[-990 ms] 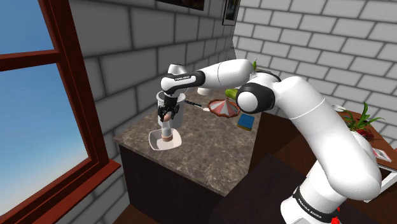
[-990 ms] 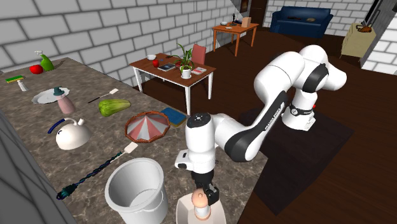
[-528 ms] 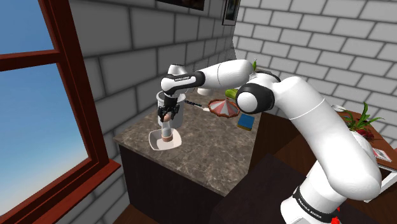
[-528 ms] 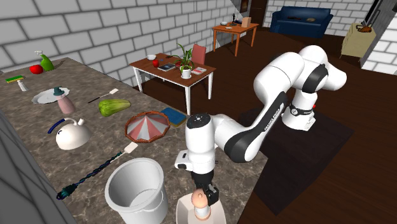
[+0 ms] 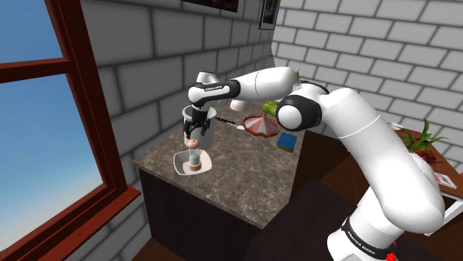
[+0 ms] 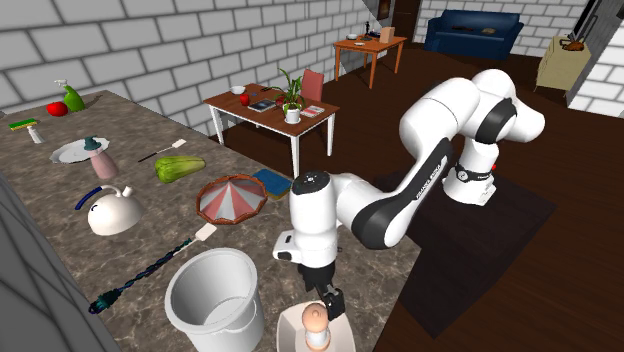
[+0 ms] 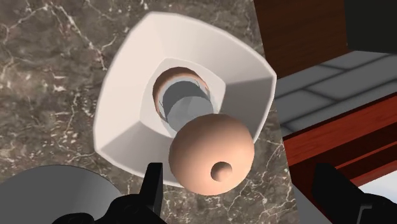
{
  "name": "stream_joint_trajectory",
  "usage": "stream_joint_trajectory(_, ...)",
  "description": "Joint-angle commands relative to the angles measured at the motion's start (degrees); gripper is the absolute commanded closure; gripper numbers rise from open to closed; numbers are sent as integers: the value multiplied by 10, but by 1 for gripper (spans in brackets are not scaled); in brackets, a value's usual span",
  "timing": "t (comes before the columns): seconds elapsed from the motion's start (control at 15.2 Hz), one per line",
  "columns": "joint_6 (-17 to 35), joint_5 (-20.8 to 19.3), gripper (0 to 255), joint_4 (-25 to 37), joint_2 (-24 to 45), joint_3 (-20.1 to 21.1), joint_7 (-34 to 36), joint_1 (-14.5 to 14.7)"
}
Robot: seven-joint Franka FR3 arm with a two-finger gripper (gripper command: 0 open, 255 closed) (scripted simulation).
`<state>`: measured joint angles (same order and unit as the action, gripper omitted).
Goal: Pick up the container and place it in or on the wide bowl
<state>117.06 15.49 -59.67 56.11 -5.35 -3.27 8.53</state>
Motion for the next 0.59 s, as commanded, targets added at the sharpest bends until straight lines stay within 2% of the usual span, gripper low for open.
stream_joint_trajectory(0.0, -18, -2, 0, -5, -22, -2, 1, -1)
stream_joint_trajectory(0.53, -27, -3, 0, -3, -30, -3, 1, -2)
